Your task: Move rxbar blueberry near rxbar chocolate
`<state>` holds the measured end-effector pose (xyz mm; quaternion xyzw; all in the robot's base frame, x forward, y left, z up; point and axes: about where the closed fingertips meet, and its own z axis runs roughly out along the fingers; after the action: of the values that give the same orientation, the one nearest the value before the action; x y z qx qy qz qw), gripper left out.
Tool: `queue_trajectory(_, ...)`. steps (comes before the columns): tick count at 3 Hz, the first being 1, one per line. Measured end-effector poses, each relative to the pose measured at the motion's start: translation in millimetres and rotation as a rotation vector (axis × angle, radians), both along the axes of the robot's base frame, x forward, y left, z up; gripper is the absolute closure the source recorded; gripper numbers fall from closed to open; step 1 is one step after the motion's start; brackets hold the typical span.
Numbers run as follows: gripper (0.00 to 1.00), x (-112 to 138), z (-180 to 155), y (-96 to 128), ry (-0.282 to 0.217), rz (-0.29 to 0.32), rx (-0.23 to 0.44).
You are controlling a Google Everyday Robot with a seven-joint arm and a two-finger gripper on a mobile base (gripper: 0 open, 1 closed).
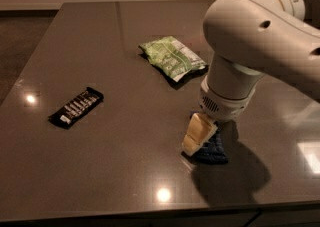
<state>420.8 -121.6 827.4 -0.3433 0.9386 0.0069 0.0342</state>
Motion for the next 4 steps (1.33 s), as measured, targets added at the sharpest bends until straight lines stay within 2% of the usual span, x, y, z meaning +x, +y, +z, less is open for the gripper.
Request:
queue_trajectory(1,0.4,-2,-6,1,0.018,0.012,0.0)
queue_trajectory(2,0.74,-2,4,1,0.019,0.012,0.0)
queue_trajectory(3,0.95,-2,7,1,0.019,0.012,0.0)
queue_trajectory(4,1.0,12,15,8,-0.005,0.072,0.023)
